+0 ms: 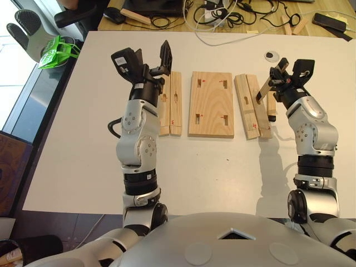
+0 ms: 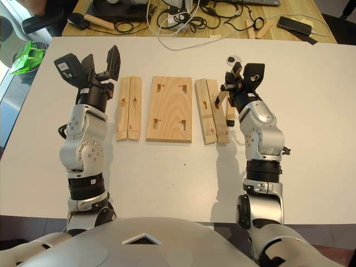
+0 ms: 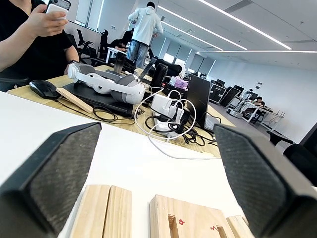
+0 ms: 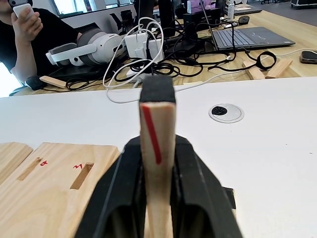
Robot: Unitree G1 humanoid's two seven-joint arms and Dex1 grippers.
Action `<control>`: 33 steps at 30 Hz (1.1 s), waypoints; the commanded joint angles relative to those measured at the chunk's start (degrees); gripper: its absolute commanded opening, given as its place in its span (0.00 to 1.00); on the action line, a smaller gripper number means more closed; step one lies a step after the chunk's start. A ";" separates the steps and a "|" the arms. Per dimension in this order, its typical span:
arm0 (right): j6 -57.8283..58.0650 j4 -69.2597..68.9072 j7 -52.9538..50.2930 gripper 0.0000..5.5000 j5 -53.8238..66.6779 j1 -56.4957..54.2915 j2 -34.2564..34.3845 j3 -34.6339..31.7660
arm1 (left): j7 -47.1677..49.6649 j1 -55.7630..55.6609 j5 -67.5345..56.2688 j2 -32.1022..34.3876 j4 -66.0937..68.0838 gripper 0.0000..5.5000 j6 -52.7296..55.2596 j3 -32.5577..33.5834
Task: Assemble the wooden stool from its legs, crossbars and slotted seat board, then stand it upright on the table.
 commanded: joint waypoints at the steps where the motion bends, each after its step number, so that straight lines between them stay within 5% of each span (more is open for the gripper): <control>1: 1.14 -2.51 0.20 0.07 -1.10 0.21 -0.09 1.38 | -0.03 -1.04 -0.59 0.00 0.88 0.76 0.81 0.38; 33: 6.13 1.10 7.79 0.07 -5.30 3.72 -4.03 4.94 | -0.30 -1.77 -1.15 0.86 0.26 0.76 2.97 1.12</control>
